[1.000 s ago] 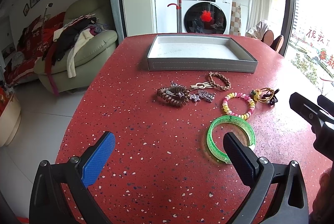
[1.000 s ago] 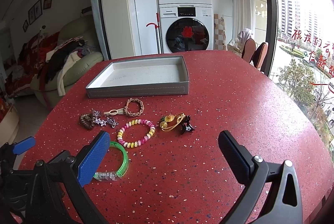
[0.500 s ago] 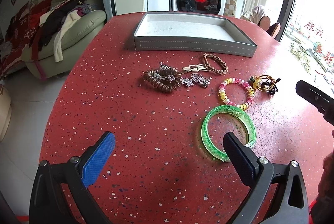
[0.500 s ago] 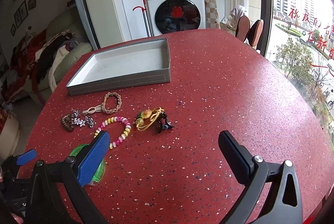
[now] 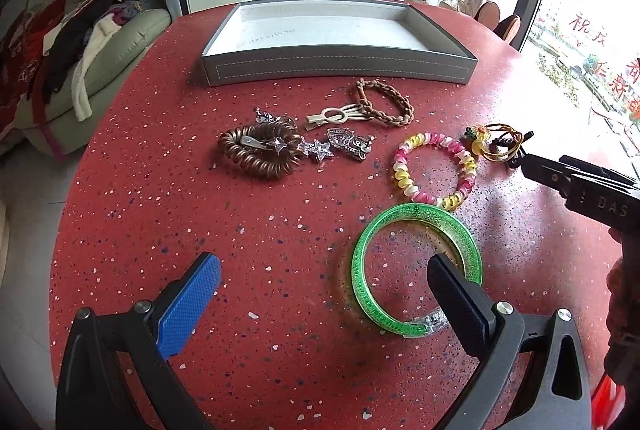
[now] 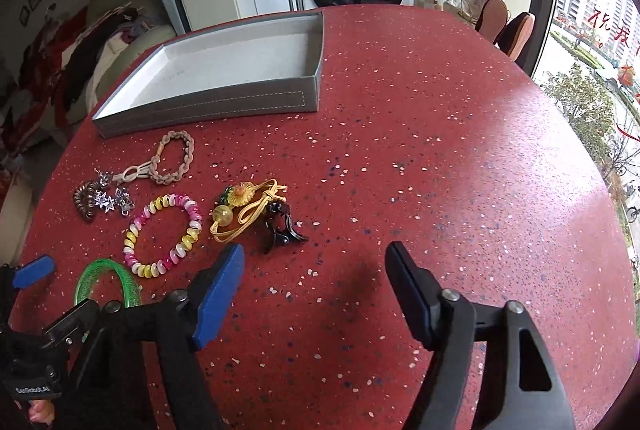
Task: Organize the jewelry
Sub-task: 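Grasp the green bangle with the left gripper while the right gripper grasps the black claw clip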
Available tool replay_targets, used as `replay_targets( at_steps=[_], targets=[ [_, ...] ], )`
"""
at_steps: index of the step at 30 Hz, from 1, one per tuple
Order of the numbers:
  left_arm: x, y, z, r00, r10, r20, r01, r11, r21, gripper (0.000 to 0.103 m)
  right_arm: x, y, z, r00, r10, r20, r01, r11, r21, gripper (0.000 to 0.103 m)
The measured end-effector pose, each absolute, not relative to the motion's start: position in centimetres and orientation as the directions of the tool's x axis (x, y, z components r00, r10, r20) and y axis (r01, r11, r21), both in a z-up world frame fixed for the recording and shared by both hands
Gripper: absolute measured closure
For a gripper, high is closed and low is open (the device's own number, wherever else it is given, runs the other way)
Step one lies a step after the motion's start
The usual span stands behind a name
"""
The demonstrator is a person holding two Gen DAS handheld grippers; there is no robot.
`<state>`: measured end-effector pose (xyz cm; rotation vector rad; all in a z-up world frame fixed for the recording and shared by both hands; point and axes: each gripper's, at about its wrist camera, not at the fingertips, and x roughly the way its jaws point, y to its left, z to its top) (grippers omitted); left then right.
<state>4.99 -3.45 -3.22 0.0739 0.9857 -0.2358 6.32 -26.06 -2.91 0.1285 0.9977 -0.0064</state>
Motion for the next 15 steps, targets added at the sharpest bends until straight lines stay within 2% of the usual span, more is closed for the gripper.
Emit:
replay_targets(
  at_steps=[6, 7, 9, 10, 11, 14, 15],
  targets=[
    [5.5, -4.3, -3.6, 0.516, -0.155, -0.843, 0.250, 0.968, -0.025, 0.001, 7.6, -25.3, -3.3, 0.546, 0.060, -0.836, 0.041, 0.994, 0.097, 0.047],
    [5.6, -4.4, -3.7, 0.514, -0.150, -0.845, 0.251, 0.968, -0.020, 0.007, 7.6, -25.1, -3.3, 0.545, 0.058, -0.836, 0.036, 0.995, 0.093, 0.050],
    [5.4, -4.7, -3.7, 0.519, -0.145, -0.842, 0.262, 0.965, -0.004, 0.009, 7.7, -24.9, -3.3, 0.545, 0.061, -0.836, 0.025, 0.996, 0.089, 0.063],
    [5.3, -4.8, -3.6, 0.518, -0.155, -0.841, 0.270, 0.963, -0.011, 0.015, 7.8, -24.9, -3.2, 0.544, 0.062, -0.837, 0.022, 0.996, 0.088, 0.067],
    [5.2, -4.9, -3.5, 0.521, -0.156, -0.839, 0.276, 0.961, -0.008, 0.019, 7.8, -24.9, -3.2, 0.543, 0.060, -0.838, 0.024, 0.996, 0.088, 0.074],
    [5.1, -5.1, -3.3, 0.524, -0.165, -0.835, 0.293, 0.956, -0.005, 0.033, 7.6, -25.2, -3.1, 0.543, 0.064, -0.837, 0.039, 0.994, 0.100, 0.076],
    [5.1, -5.2, -3.2, 0.526, -0.171, -0.833, 0.300, 0.954, -0.007, 0.044, 7.5, -25.3, -3.0, 0.544, 0.062, -0.837, 0.042, 0.994, 0.101, 0.076]
  ],
)
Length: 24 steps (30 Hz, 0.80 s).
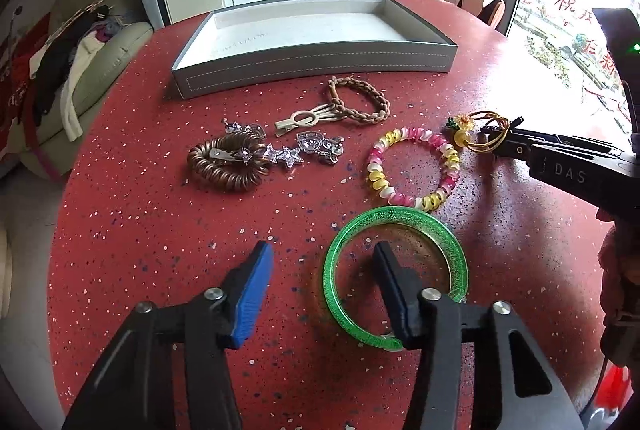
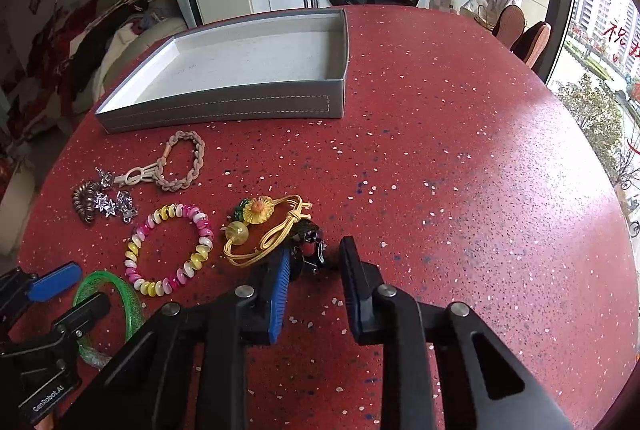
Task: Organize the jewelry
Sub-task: 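Grasp the green bangle with the left gripper while the right gripper grasps the black claw clip, then carry the bangle into the gray tray and open the left gripper while the right gripper drops the clip there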
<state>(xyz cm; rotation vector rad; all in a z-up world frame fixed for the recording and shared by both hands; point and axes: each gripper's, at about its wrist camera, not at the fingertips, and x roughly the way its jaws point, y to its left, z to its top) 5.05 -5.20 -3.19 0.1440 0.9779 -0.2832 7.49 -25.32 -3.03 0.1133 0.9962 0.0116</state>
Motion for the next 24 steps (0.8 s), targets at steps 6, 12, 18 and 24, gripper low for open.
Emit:
replay_targets(
  at_steps=[6, 12, 18, 24],
  targets=[
    [5.4, -4.7, -2.9, 0.506, -0.224, -0.833, 0.320, 0.945, -0.060, 0.076, 6.9, -26.4, -2.1, 0.530, 0.081, -0.844, 0.060, 0.989, 0.133, 0.076],
    [5.9, -3.2, -2.7, 0.468, -0.290, -0.835, 0.303, 0.940, -0.156, 0.076, 6.1, -27.8, -1.2, 0.529, 0.106, -0.842, 0.090, 0.980, 0.180, 0.076],
    [5.9, -2.3, -1.1, 0.482, -0.320, -0.816, 0.303, 0.934, -0.188, 0.076, 5.5, -28.3, 0.4, 0.555, 0.118, -0.824, 0.091, 0.975, 0.201, 0.076],
    [7.7, -1.5, 1.9, 0.503, -0.346, -0.792, 0.307, 0.928, -0.210, 0.076, 7.1, -28.1, 2.6, 0.581, 0.154, -0.799, 0.062, 0.971, 0.232, 0.076]
  ],
)
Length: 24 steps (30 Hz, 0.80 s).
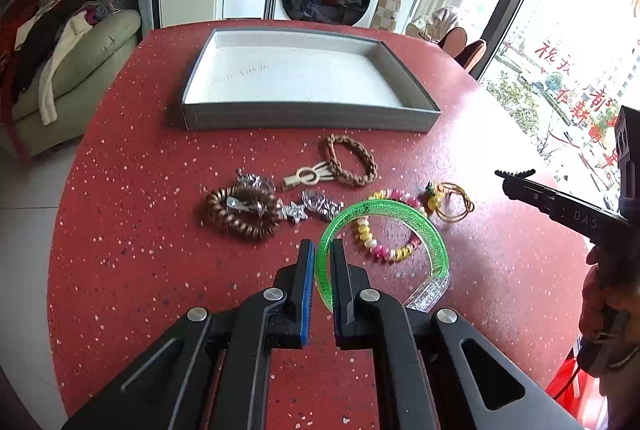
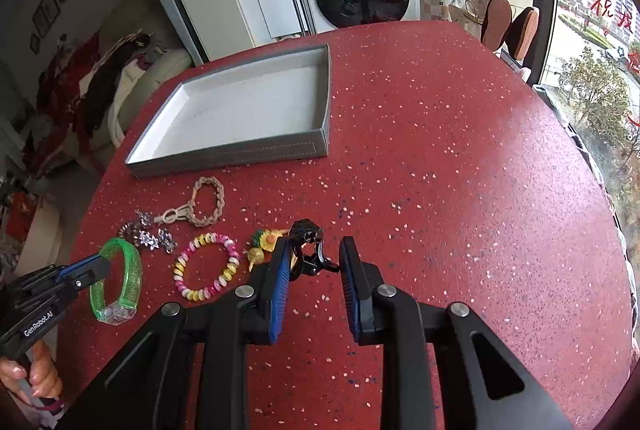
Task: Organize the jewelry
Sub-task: 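Carry the bangle into the gray tray and open the left gripper while the right gripper drops the clip there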
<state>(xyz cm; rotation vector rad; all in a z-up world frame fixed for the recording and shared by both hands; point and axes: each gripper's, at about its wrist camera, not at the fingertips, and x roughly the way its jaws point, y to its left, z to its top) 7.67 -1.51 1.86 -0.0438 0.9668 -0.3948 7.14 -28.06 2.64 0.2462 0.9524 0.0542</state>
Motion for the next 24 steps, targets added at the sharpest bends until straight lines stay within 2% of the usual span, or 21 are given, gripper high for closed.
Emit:
replay_targets(
  at_steps=[14, 24],
  targets=[
    [19.3, -1.8, 8.2, 0.596, -0.315, -0.739, 0.298, 0.941, -0.161, 0.076, 18.5, -25.6, 4.9, 0.606, 0.213, -0.766, -0.026, 0.968, 0.249, 0.076],
    [29.5, -3.1, 5.1, 0.592, -0.245, -0.768, 0.225, 0.965, -0.134, 0.076, 27.6, -24.9, 2.0, 0.586, 0.209, -0.783, 0.006, 0.965, 0.262, 0.076]
  ],
)
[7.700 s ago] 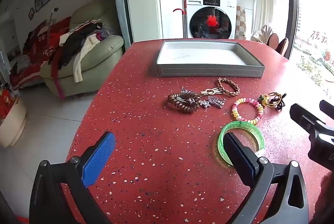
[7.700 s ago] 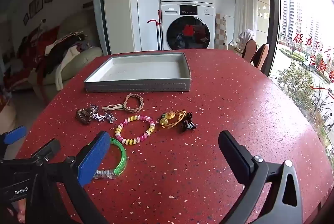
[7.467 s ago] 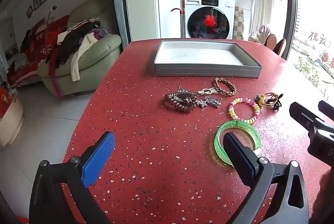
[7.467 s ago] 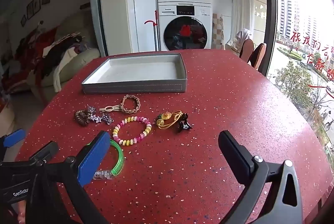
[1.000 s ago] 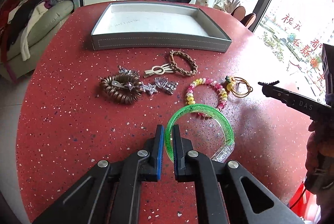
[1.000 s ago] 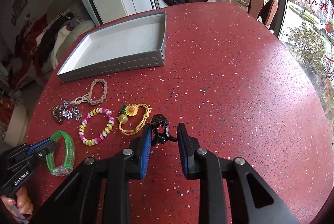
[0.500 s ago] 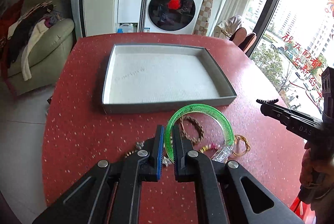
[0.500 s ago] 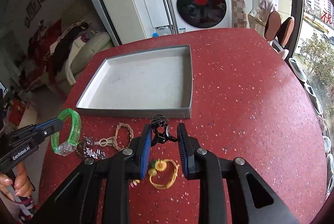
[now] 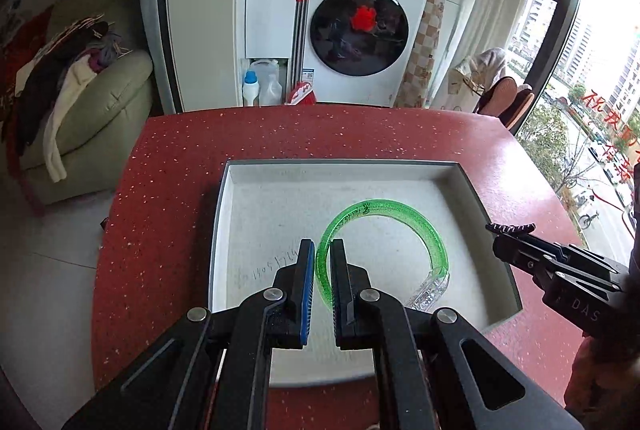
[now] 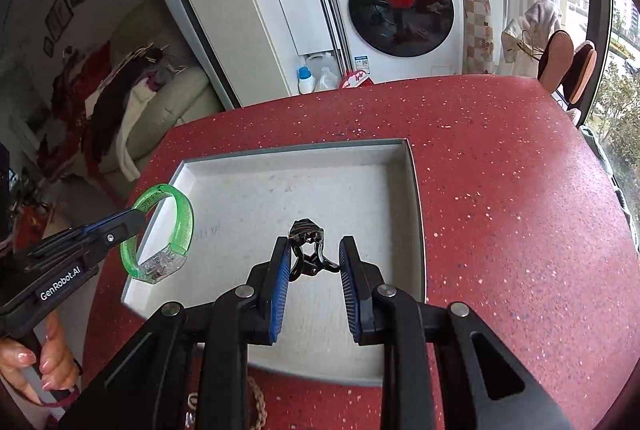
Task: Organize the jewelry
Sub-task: 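Carry the bangle into the gray tray and open the left gripper while the right gripper drops the clip there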
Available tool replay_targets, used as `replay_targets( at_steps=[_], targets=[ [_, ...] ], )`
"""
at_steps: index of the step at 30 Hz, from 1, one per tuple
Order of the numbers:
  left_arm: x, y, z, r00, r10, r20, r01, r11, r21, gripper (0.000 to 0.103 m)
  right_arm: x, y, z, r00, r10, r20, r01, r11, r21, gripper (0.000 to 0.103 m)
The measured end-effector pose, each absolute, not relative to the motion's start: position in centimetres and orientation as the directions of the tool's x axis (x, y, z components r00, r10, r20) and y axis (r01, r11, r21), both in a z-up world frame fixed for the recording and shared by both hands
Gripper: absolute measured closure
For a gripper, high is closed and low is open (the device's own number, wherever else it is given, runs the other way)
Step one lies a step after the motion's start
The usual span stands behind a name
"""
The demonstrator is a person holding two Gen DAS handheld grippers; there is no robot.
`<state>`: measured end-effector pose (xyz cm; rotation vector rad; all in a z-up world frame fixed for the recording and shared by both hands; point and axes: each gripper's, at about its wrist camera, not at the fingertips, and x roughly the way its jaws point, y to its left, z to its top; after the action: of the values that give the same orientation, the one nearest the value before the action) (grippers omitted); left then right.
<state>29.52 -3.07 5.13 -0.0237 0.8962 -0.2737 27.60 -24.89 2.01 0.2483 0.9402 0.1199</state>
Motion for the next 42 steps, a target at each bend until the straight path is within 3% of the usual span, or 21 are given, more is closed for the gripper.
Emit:
replay_targets(
  at_steps=[10, 19, 24, 27, 29, 30, 31, 37, 42],
  targets=[
    [34.2, -4.3, -1.6, 0.523, -0.184, -0.832, 0.195, 0.976, -0.093, 0.076, 31.3, -24.8, -2.6, 0.542, 0.172, -0.822, 0.044, 0.971, 0.233, 0.076],
    [34.4, -4.6, -3.1, 0.539, -0.106, -0.836, 0.176, 0.984, -0.011, 0.076, 31.2, -24.1, -4.1, 0.535, 0.142, -0.833, 0.037, 0.981, 0.191, 0.074],
    [34.1, -4.5, -2.9, 0.553, -0.047, -0.832, 0.154, 0.987, 0.046, 0.076, 30.8, -23.8, -3.3, 0.547, 0.162, -0.821, 0.024, 0.978, 0.209, 0.047],
    [33.7, -4.4, -2.6, 0.560, -0.069, -0.826, 0.157, 0.987, 0.024, 0.076, 30.2, -23.9, -2.5, 0.566, 0.167, -0.808, 0.031, 0.974, 0.223, 0.043],
    [33.5, -4.3, -2.3, 0.562, -0.078, -0.823, 0.162, 0.987, 0.017, 0.047, 29.8, -24.0, -2.0, 0.573, 0.173, -0.801, 0.035, 0.972, 0.234, 0.042],
    [33.4, -4.2, -2.2, 0.569, -0.077, -0.819, 0.157, 0.987, 0.016, 0.008, 29.6, -24.1, -1.8, 0.576, 0.173, -0.799, 0.036, 0.971, 0.237, 0.042],
    [33.1, -3.9, -1.8, 0.593, -0.076, -0.802, 0.145, 0.989, 0.013, 0.000, 29.4, -24.1, -1.6, 0.580, 0.173, -0.796, 0.038, 0.970, 0.239, 0.042],
    [31.9, -3.9, -0.1, 0.627, -0.088, -0.774, 0.157, 0.988, 0.015, 0.000, 27.9, -25.0, -0.4, 0.591, 0.196, -0.782, 0.063, 0.956, 0.287, 0.038],
    [30.0, -3.2, 1.3, 0.640, -0.100, -0.762, 0.163, 0.987, 0.007, 0.000, 25.8, -24.9, 1.0, 0.608, 0.222, -0.763, 0.050, 0.948, 0.315, 0.023]
  ],
)
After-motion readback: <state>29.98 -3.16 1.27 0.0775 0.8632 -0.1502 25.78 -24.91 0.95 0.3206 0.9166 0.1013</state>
